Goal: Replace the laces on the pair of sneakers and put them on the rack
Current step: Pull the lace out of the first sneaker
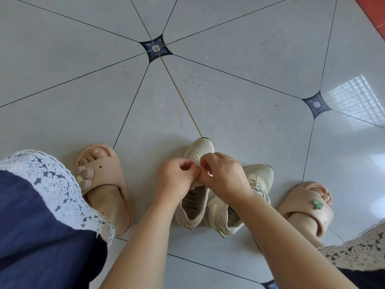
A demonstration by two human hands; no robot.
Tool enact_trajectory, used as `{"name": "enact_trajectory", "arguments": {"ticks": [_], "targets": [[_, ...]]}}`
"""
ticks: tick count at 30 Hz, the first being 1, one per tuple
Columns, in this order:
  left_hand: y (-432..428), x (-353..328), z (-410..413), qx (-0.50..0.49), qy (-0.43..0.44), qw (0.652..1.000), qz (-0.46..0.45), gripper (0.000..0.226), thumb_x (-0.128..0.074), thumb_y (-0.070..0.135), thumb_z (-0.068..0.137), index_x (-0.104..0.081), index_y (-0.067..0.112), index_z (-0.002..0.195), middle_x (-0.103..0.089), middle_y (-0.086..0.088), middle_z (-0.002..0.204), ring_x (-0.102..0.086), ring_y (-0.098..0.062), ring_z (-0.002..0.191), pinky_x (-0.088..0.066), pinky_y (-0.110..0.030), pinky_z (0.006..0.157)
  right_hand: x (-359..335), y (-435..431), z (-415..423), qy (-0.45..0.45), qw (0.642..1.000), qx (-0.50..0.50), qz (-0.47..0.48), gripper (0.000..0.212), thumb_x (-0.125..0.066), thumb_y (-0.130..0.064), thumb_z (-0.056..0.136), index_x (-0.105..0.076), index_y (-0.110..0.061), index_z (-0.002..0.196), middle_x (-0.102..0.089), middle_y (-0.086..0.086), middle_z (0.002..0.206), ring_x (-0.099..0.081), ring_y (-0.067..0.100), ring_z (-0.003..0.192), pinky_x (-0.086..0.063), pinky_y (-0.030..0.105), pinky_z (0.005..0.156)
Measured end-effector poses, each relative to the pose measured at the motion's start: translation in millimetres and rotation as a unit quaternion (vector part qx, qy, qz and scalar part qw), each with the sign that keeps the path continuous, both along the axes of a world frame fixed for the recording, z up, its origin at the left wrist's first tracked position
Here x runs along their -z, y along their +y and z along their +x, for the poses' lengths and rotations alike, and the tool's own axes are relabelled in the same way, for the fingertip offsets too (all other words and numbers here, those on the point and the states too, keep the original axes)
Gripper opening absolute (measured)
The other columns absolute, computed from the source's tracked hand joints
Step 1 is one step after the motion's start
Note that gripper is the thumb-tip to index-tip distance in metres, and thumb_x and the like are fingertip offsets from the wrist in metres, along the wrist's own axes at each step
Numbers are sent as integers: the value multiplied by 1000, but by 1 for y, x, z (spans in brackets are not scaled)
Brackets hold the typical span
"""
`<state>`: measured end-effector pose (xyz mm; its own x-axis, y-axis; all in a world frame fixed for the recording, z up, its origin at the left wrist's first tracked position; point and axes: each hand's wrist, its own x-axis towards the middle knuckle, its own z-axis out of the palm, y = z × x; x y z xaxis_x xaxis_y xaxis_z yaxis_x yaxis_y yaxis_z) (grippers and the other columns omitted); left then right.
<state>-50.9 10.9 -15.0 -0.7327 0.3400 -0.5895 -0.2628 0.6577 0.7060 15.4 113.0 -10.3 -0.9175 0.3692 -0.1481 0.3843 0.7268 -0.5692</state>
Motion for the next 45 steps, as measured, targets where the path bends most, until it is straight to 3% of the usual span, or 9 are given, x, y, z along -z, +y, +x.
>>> {"name": "enact_trajectory", "arguments": {"ticks": [6, 9, 17, 23, 30, 33, 37, 42, 45], "targets": [[2, -4, -3, -76, -102, 991, 36, 17, -61, 8, 70, -69, 18, 58, -60, -3, 53, -52, -6, 41, -41, -12, 39, -4, 0, 1, 16, 999, -26, 17, 11, -70, -6, 74, -62, 0, 71, -59, 11, 63, -55, 28, 60, -43, 31, 52], [-2, -2, -4, -91, -131, 986, 57, 25, -64, 6, 73, -70, 21, 53, -63, 3, 51, -56, -1, 42, -41, -11, 39, -4, 5, 1, -22, 999, -45, -4, 12, -61, -14, 85, -63, -3, 83, -60, 8, 76, -54, 25, 71, -44, 33, 62], [-5, 1, -8, 26, 8, 999, 26, 12, -70, 20, 77, -66, 26, 68, -63, 15, 56, -57, 7, 50, -39, -5, 43, -6, 15, -1, -52, 997, -64, -9, 16, -59, -23, 89, -67, -10, 91, -64, 4, 85, -58, 20, 79, -45, 30, 70], [-4, 3, -10, 113, 107, 988, -2, 9, -65, 23, 78, -66, 31, 72, -67, 3, 75, -61, -10, 52, -52, -26, 61, -1, 7, 2, 7, 1000, -29, -4, 6, -69, -8, 75, -64, -6, 72, -60, 3, 64, -52, 18, 58, -37, 23, 55], [-3, 2, -8, -4, -79, 996, 41, 22, -65, 14, 76, -69, 24, 56, -63, 2, 50, -56, -9, 41, -50, -19, 45, 2, 4, 7, 48, 998, 14, -43, 12, -72, -6, 67, -60, -7, 64, -54, -2, 56, -47, 15, 51, -43, 27, 47], [-1, 0, -6, -81, -132, 985, 76, 30, -62, 4, 76, -69, 20, 51, -60, 5, 45, -53, -2, 39, -43, -12, 39, 6, 3, 10, 33, 990, 86, -105, 19, -72, -9, 70, -58, -18, 62, -52, -12, 53, -48, 4, 51, -38, 12, 51], [-3, 1, -3, -125, -158, 973, 114, 32, -62, 3, 78, -71, 20, 52, -62, 6, 48, -57, -1, 43, -43, -13, 40, 7, 5, 11, 10, 973, 131, -190, 23, -70, -8, 76, -60, -26, 65, -55, -17, 51, -54, -4, 54, -39, 6, 54], [-8, 1, -2, -58, -94, 987, 118, 26, -64, 10, 82, -70, 24, 61, -66, 7, 54, -58, 1, 46, -43, -10, 43, 5, 12, 8, -16, 996, 28, -82, 7, -72, -17, 79, -72, -13, 84, -68, -2, 73, -58, 9, 65, -44, 14, 61], [-6, -2, -10, 75, 61, 995, 37, 18, -67, 20, 80, -62, 29, 65, -64, 9, 57, -58, 5, 55, -39, -6, 45, 1, 10, 8, 1, 1000, 15, -26, 3, -70, -14, 79, -72, -11, 79, -66, 2, 68, -60, 17, 62, -45, 25, 57]]}}
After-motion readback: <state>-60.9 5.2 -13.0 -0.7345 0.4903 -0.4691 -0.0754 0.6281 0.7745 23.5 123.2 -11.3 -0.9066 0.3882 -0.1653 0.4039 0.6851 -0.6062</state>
